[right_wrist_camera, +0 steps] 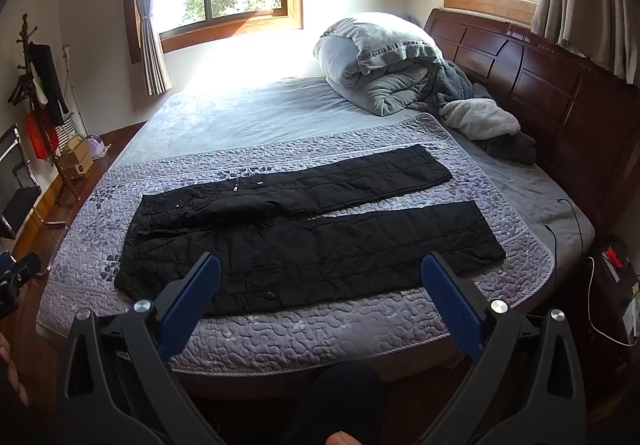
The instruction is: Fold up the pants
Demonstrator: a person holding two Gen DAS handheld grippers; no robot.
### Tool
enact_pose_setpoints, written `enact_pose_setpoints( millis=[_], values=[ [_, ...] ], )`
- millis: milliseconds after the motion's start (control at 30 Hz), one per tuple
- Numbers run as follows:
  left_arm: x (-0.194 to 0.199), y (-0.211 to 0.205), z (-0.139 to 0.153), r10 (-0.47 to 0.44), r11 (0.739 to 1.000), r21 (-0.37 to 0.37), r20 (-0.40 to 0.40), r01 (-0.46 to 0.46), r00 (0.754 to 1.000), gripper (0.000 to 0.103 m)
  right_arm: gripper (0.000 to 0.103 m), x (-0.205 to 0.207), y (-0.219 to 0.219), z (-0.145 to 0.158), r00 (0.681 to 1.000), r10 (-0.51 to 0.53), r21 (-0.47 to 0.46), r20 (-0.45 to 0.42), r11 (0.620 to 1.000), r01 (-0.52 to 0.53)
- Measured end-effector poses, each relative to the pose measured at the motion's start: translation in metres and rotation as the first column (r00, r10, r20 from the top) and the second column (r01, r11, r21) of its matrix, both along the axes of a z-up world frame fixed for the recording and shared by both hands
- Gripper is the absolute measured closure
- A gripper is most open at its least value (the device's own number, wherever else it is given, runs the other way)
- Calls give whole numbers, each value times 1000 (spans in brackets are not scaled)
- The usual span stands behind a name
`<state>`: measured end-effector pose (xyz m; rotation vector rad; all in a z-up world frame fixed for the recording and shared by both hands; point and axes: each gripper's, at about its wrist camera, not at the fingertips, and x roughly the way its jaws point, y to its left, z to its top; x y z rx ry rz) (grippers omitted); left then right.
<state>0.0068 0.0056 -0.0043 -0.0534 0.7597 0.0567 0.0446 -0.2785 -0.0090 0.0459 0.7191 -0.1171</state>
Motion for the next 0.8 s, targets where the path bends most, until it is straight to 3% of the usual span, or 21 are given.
enact_pose_setpoints(
  millis=[633,700,800],
  values=[
    [10,-3,-7,-10,1000,0,-19,10,1000,4,2,10,-2,-8,1000,0,1,-16,1000,0],
    [15,-2,-13,-14,1000,-25,-33,13,999,3,2,13,-5,-12,1000,-6,7,-21,1000,6],
    [27,7,-31,-70,989,-137,-76,59,995,3,2,23,-14,-24,999,-17,23,-28,1000,18]
  ],
)
